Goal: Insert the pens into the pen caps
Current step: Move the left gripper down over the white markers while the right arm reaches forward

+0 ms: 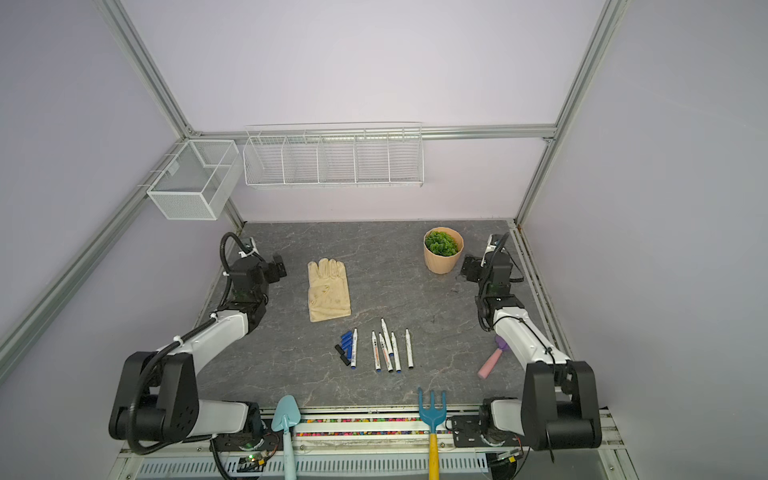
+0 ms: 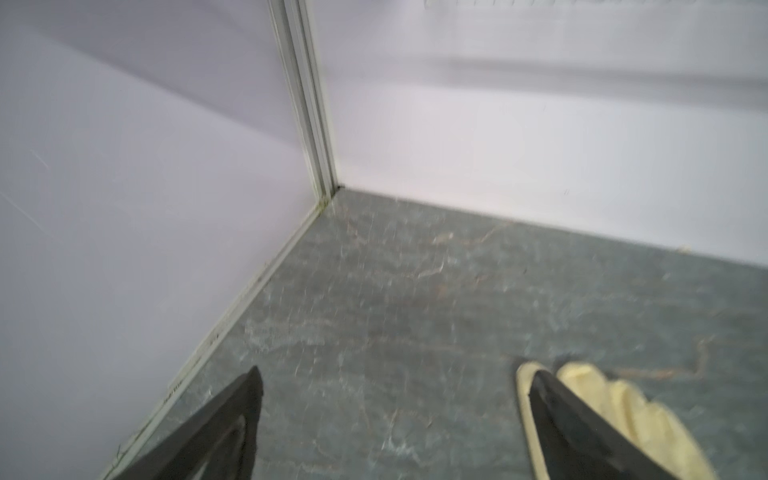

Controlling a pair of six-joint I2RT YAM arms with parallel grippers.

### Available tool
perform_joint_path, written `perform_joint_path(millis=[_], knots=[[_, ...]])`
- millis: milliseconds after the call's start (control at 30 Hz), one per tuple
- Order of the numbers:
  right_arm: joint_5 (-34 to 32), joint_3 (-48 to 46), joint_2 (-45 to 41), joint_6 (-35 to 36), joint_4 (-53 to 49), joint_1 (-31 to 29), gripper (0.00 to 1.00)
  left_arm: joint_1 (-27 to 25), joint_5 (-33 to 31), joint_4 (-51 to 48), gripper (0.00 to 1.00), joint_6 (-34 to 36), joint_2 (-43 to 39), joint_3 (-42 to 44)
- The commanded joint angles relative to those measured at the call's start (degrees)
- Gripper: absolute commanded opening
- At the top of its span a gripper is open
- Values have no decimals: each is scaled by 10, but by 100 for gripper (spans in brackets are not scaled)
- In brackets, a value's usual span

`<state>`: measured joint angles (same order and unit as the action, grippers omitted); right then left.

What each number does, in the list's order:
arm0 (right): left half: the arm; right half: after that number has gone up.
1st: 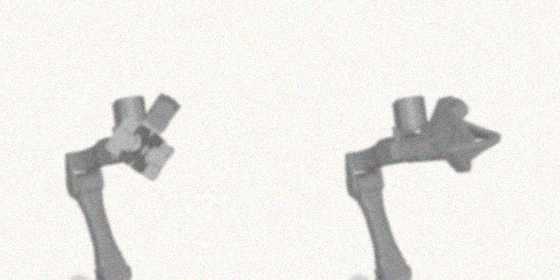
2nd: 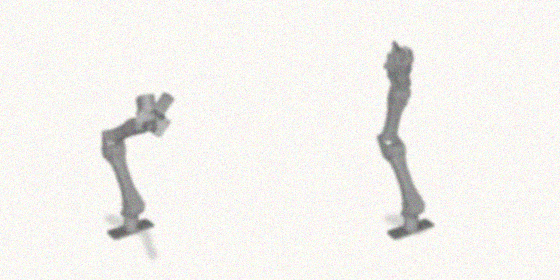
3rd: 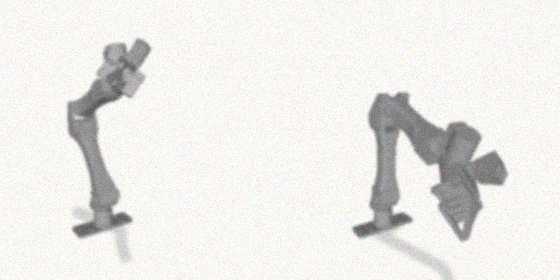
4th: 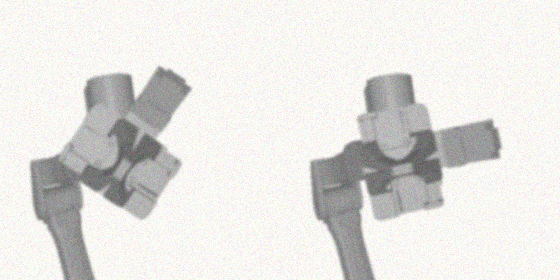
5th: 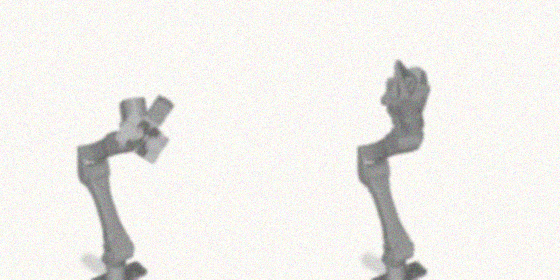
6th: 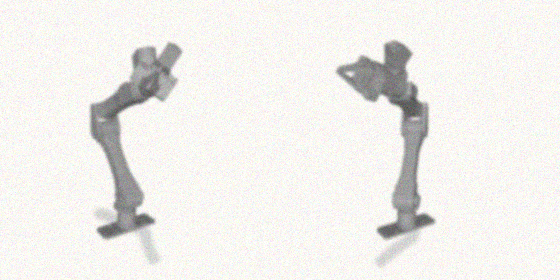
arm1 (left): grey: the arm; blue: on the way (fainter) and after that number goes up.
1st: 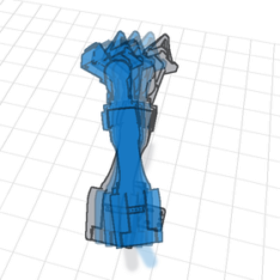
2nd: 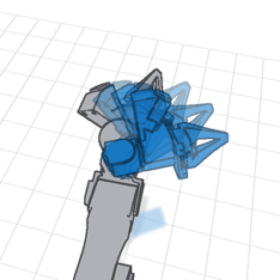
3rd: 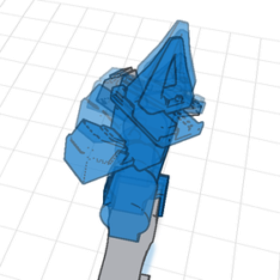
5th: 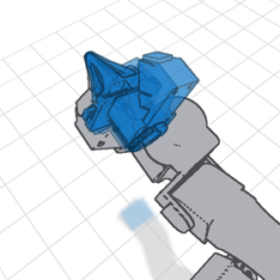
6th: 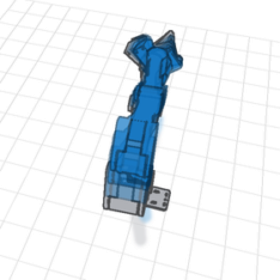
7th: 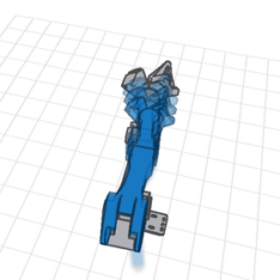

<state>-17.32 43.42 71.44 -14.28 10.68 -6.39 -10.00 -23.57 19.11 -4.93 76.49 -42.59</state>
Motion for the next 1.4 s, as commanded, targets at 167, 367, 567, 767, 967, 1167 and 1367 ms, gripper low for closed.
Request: perform_joint_path(millis=[167,367,567,767,967,1167,1367], knots=[[-108,16,-103,-107,-268,-196,92,-222,-105,-325,99,-244,-100,15],[-68,35,-63,-66,-312,-269,92,-436,-85,-406,100,-389,-120,43],[-46,62,-22,-59,-309,-276,92,-537,24,-416,100,-342,-46,0],[-14,59,-17,-71,-308,-276,93,-550,115,-370,95,-331,10,-9],[-14,55,-23,-70,-309,-275,94,-550,117,-356,87,-331,7,3],[-1,59,-16,-76,-314,-275,94,-550,122,-347,73,-336,17,27],[7,60,-8,-80,-316,-275,95,-550,104,-344,66,-346,22,41]])
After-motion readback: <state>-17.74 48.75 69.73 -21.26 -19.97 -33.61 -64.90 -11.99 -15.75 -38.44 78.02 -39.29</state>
